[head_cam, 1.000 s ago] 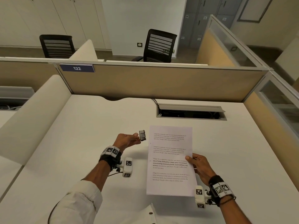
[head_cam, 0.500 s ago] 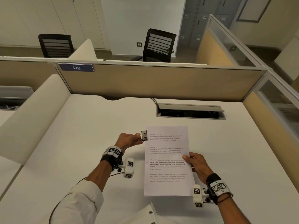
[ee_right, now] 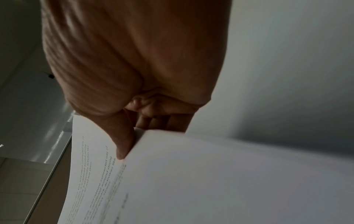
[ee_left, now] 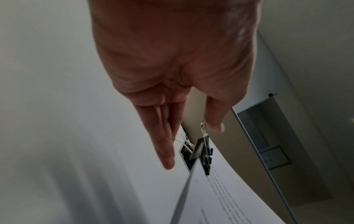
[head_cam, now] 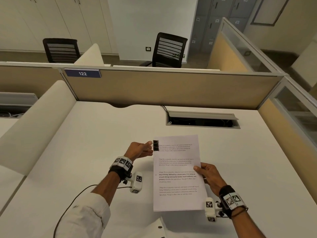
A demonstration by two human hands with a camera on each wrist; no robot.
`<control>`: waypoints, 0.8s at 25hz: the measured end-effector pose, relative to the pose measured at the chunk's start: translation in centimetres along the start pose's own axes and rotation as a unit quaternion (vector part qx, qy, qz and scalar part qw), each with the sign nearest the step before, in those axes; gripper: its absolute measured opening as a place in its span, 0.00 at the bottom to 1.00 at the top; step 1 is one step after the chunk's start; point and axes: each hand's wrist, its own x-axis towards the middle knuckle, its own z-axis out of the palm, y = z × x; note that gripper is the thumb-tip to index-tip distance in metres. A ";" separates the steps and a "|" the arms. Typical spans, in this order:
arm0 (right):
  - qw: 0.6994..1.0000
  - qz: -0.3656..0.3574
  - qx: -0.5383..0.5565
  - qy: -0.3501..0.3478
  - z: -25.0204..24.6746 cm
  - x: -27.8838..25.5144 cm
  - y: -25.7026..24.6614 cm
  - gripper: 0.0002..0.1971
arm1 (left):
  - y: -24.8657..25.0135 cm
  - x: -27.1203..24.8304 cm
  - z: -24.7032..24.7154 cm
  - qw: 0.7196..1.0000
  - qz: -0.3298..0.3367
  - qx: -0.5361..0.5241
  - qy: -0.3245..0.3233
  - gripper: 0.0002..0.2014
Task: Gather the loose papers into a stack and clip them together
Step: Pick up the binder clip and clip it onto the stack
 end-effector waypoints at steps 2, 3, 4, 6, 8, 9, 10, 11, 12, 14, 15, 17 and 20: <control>1.000 0.001 0.010 0.003 0.2 0.2 0.1 0.13 | -0.4 -0.5 -0.2 0.999 -0.035 -0.019 -0.014 0.34; 1.000 0.001 0.017 0.005 0.4 0.3 0.2 0.13 | -0.7 -0.8 -0.3 0.998 -0.051 -0.017 -0.023 0.34; 1.000 0.002 0.022 0.006 0.6 0.4 0.2 0.13 | -1.2 -1.3 -0.3 0.997 -0.063 -0.006 -0.037 0.33; 1.000 0.005 0.027 0.007 1.6 1.0 0.0 0.13 | -2.6 -2.6 -0.2 0.994 -0.070 0.030 -0.080 0.25; 1.000 0.008 0.027 0.008 2.8 1.7 -0.5 0.13 | -4.4 -3.3 -0.1 0.990 -0.046 0.050 -0.122 0.18; 1.000 0.009 0.023 0.008 3.6 2.2 -0.9 0.13 | -5.1 -3.5 -0.2 0.991 -0.028 0.045 -0.126 0.19; 1.000 0.010 0.020 0.007 4.3 2.8 -1.2 0.13 | -5.4 -3.6 -0.5 0.992 -0.011 0.037 -0.120 0.20; 1.000 0.009 0.019 0.005 5.1 3.4 -1.5 0.13 | -5.4 -3.5 -0.8 0.994 0.005 0.034 -0.106 0.22; 1.000 0.008 0.018 0.003 5.9 4.0 -1.9 0.13 | -5.1 -3.3 -1.3 0.995 0.018 0.034 -0.093 0.24; 1.000 0.002 0.018 0.002 7.3 5.1 -2.6 0.11 | -4.3 -2.5 -2.3 0.996 0.031 0.038 -0.073 0.27; 1.000 0.000 0.019 0.004 7.9 5.7 -3.0 0.10 | -3.9 -1.9 -2.8 0.996 0.033 0.041 -0.067 0.29; 1.000 0.003 0.016 0.008 8.9 7.3 -3.5 0.10 | -3.1 -0.3 -3.9 0.997 0.035 0.044 -0.060 0.29; 0.999 0.022 -0.020 0.015 9.8 9.8 -3.8 0.12 | -2.1 2.9 -5.3 0.997 0.032 0.045 -0.050 0.29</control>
